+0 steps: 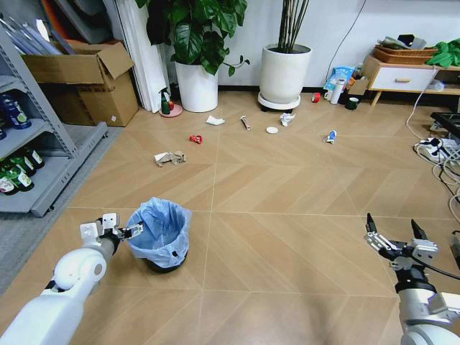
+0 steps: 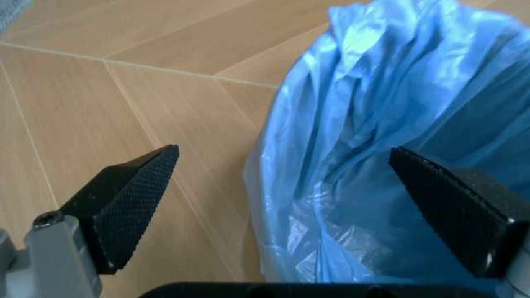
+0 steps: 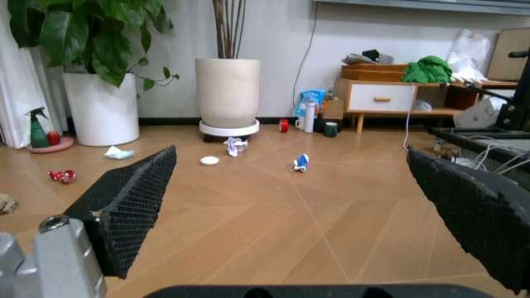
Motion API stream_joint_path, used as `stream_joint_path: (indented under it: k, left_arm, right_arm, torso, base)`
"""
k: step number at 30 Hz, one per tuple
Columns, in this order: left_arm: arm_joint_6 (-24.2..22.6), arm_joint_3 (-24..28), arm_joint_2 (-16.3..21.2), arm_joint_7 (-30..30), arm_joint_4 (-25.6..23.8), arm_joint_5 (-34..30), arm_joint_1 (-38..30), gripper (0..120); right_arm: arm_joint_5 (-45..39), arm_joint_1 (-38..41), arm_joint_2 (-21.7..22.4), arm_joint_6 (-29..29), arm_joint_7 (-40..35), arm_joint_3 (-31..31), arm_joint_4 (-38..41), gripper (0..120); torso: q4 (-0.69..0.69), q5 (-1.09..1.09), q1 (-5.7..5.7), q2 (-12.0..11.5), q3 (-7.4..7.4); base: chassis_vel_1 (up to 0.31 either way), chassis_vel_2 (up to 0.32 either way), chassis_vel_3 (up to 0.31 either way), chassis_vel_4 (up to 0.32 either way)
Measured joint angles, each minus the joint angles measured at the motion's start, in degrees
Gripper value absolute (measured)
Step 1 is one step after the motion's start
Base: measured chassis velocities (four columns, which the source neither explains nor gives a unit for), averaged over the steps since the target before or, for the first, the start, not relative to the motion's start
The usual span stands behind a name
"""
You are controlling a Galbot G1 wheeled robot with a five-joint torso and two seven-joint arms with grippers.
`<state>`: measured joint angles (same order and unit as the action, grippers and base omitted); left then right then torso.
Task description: Pick up the trash bin and place the garbage on the floor into it.
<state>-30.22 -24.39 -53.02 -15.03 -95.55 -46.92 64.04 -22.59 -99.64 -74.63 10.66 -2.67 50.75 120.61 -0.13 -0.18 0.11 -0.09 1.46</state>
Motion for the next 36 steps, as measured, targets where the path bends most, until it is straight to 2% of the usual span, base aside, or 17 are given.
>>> stream_joint_path:
  k: [5,6,7,10,11,15,16,19,21,23,24,27,28,30,36]
  left_arm:
    - [-0.03,1.30,-0.60,-0.23,3.41,0.83,-2.14,93]
    - [-0.16,1.40,-0.56,-0.24,3.78,1.05,-2.32,84]
    - [-0.16,1.40,-0.56,-0.24,3.78,1.05,-2.32,84]
    - [-0.49,1.29,-0.42,-0.26,3.95,1.15,-2.26,71]
    - [-0.49,1.29,-0.42,-0.26,3.95,1.15,-2.26,71]
    - [-0.95,0.83,0.06,-0.12,3.80,1.14,-1.70,52]
    - [-0.95,0.83,0.06,-0.12,3.80,1.14,-1.70,52]
    - [-1.12,0.57,0.26,0.44,3.74,1.05,-1.50,36]
    - [-1.12,0.56,0.27,0.54,3.74,1.06,-1.49,35]
    - [-1.06,0.52,0.27,0.80,3.69,1.07,-1.34,23]
    - [-1.06,0.52,0.27,0.80,3.69,1.07,-1.34,23]
    - [-1.02,0.38,0.28,0.86,3.31,1.01,-1.05,8]
    - [-1.02,0.38,0.28,0.86,3.31,1.01,-1.05,8]
    - [-1.00,0.10,0.35,0.92,2.86,0.77,-0.66,0]
    - [-0.98,-0.86,0.49,0.92,2.25,0.54,0.32,0]
  right_arm:
    - [0.00,-0.09,-0.11,-0.02,0.00,0.11,0.00,100]
    - [-0.01,0.02,-0.06,-0.10,-0.01,0.12,0.00,100]
    - [-0.01,0.02,-0.06,-0.10,-0.01,0.12,0.00,100]
    - [-0.10,0.44,0.11,-0.24,-0.05,0.01,-0.20,100]
    - [-0.10,0.44,0.11,-0.24,-0.05,0.01,-0.20,100]
    - [-0.18,0.78,0.29,-0.35,-0.09,-0.21,-0.53,100]
    - [-0.18,0.78,0.29,-0.35,-0.09,-0.21,-0.53,100]
    - [-0.35,0.93,0.53,-0.51,-0.12,-0.26,-0.62,100]
    - [-0.37,0.93,0.55,-0.54,-0.13,-0.25,-0.62,100]
    - [-0.44,0.92,0.69,-0.65,-0.13,-0.26,-0.61,100]
    - [-0.44,0.92,0.69,-0.65,-0.13,-0.26,-0.61,100]
    - [-0.51,0.92,0.77,-0.68,-0.15,-0.21,-0.53,100]
    - [-0.51,0.92,0.77,-0.68,-0.15,-0.21,-0.53,100]
    - [-0.53,0.92,0.82,-0.69,-0.15,-0.17,-0.48,100]
    - [-0.53,0.86,0.81,-0.68,-0.14,-0.16,-0.49,100]
  torso:
    - [0.00,-0.01,0.00,0.00,0.00]
    - [0.00,0.01,0.00,0.00,0.00]
    - [0.00,0.01,0.00,0.00,0.00]
    - [0.00,0.00,0.00,0.00,0.00]
    - [0.00,0.00,0.00,0.00,0.00]
    - [0.01,0.00,0.00,0.00,0.00]
    - [0.01,0.00,0.00,0.00,0.00]
    - [0.00,0.00,0.00,0.00,-0.01]
    - [0.00,0.00,0.00,0.00,-0.01]
    - [0.00,0.00,0.00,0.00,-0.01]
    - [0.00,0.00,0.00,0.00,-0.01]
    - [0.00,0.00,0.00,0.00,-0.01]
    - [0.00,0.00,0.00,0.00,-0.01]
    - [0.00,0.00,0.00,0.00,-0.01]
    - [0.00,-0.01,0.00,0.00,-0.01]
  base:
    - [0.000,0.000,0.000,0.000]
    - [0.000,0.000,0.000,0.000]
    - [0.000,0.000,0.000,0.000]
    - [0.000,0.000,0.000,0.000]
    - [0.000,0.000,0.000,0.000]
    - [0.000,0.000,0.000,0.000]
    - [0.000,0.000,0.000,0.000]
    - [0.000,0.000,0.000,0.000]
    - [0.000,0.000,0.000,0.000]
    - [0.000,0.000,0.000,0.000]
    - [0.000,0.000,0.000,0.000]
    - [0.000,0.000,0.000,0.000]
    - [0.000,0.000,0.000,0.000]
    - [0.000,0.000,0.000,0.000]
    - [0.000,0.000,0.000,0.000]
